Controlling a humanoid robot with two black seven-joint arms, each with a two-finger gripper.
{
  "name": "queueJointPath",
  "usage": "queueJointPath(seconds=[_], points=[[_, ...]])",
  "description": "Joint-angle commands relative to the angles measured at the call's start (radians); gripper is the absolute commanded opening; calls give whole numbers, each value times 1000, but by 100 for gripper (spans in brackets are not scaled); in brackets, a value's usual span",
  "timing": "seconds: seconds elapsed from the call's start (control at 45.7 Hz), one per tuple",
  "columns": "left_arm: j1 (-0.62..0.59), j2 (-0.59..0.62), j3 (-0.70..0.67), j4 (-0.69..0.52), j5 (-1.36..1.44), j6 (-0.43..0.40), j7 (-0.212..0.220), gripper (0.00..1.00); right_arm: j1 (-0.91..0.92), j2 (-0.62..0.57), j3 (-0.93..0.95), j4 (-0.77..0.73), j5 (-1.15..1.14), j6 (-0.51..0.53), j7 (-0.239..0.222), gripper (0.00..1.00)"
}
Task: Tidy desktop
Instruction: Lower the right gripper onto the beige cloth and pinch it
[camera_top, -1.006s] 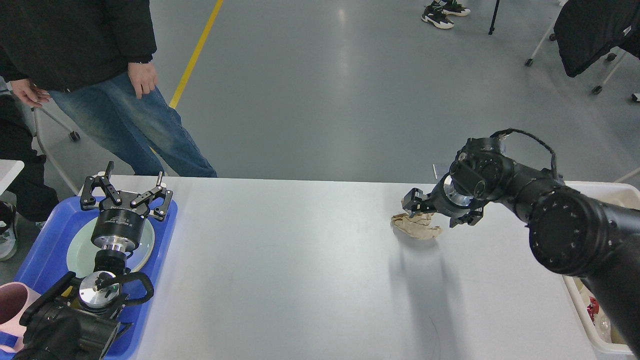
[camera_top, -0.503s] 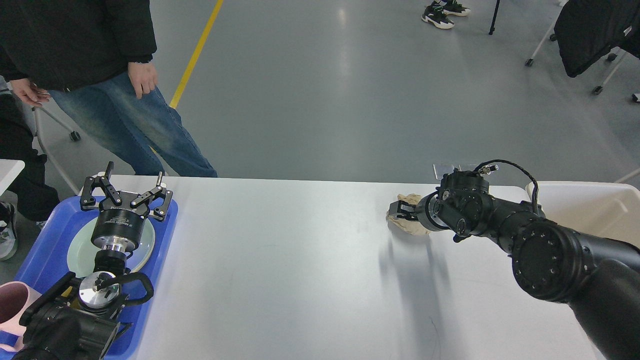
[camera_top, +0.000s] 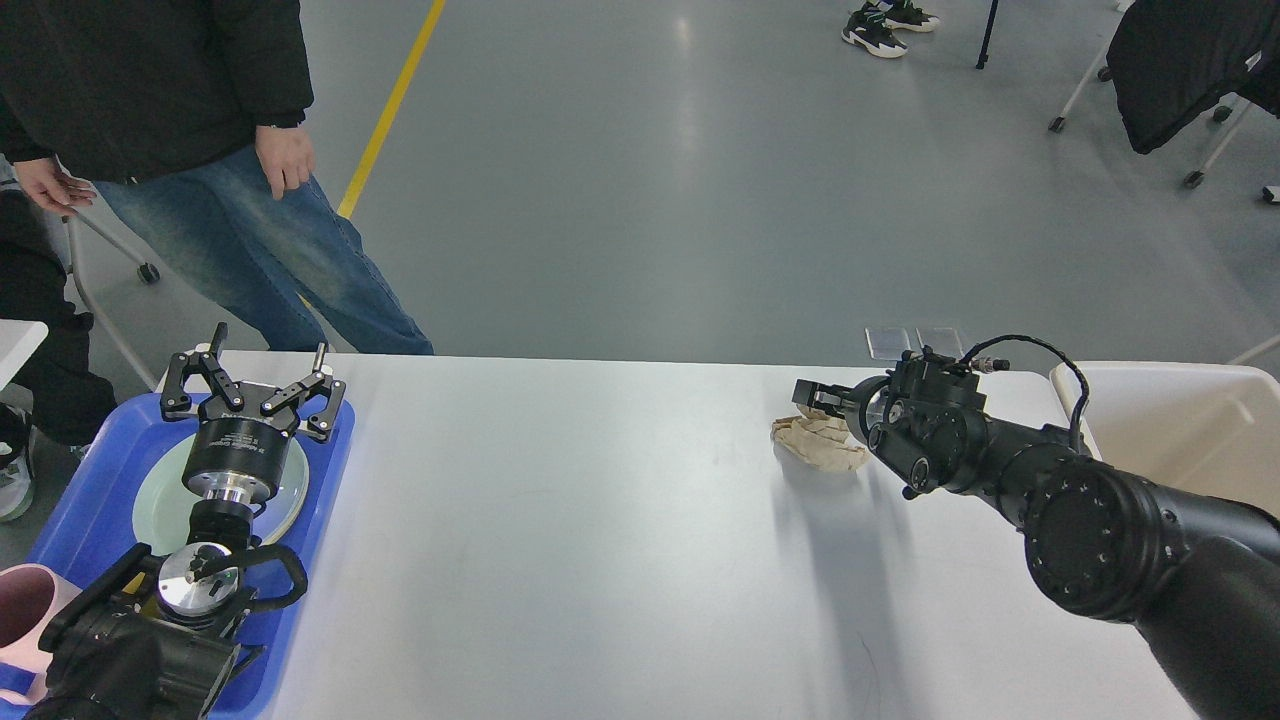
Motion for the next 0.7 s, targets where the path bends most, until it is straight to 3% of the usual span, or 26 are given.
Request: queueJointPath(seconds=[0.0,0.241,0.678], points=[[-1,0,-1,0,1,-1,0,96,-12,3,2,2,0,-38,1,98],[-1,0,-1,0,0,1,0,96,-43,12,21,6,0,-110,1,99],[-1,0,1,0,0,1,1,96,-72,48,75,9,2,-122,1,98]])
